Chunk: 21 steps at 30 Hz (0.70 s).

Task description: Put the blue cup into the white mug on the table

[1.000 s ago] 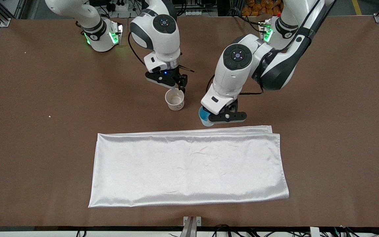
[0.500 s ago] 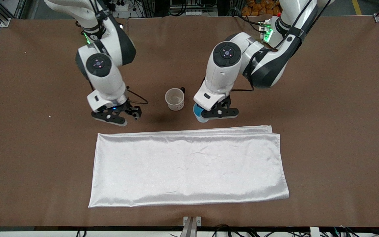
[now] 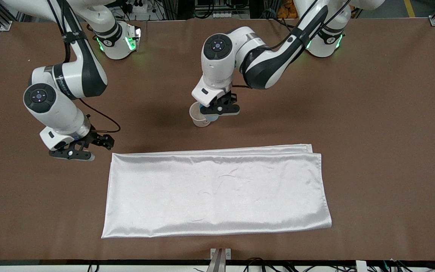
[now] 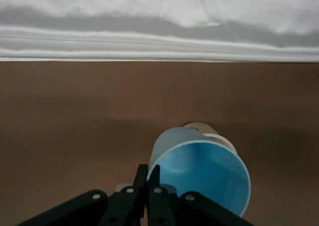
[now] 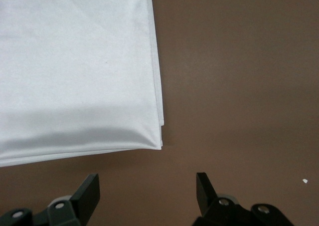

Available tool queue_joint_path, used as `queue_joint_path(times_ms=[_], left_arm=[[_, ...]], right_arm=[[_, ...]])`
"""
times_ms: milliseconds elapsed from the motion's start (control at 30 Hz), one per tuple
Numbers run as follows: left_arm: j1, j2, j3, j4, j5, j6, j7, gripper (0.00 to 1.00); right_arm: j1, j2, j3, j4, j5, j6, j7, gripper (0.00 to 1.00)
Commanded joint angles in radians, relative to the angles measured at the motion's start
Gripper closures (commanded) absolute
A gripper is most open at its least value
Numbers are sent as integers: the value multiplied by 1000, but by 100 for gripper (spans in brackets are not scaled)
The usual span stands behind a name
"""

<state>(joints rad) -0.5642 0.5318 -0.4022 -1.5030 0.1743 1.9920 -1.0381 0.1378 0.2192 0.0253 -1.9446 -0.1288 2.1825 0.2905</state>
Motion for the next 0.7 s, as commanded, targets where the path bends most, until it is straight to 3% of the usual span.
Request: queue_joint_path(times_ms=[0, 333, 667], left_arm=[[-35, 31, 2, 10, 20, 27, -39, 100], [-92, 96, 14, 10, 34, 133, -82, 100], [-100, 134, 13, 10, 85, 145, -125, 100]], right_arm=[[-26, -6, 18, 4, 5, -41, -63, 11], [-56, -98, 33, -33, 8, -121, -77, 10], [-225, -195, 199, -25, 35, -170, -83, 5]])
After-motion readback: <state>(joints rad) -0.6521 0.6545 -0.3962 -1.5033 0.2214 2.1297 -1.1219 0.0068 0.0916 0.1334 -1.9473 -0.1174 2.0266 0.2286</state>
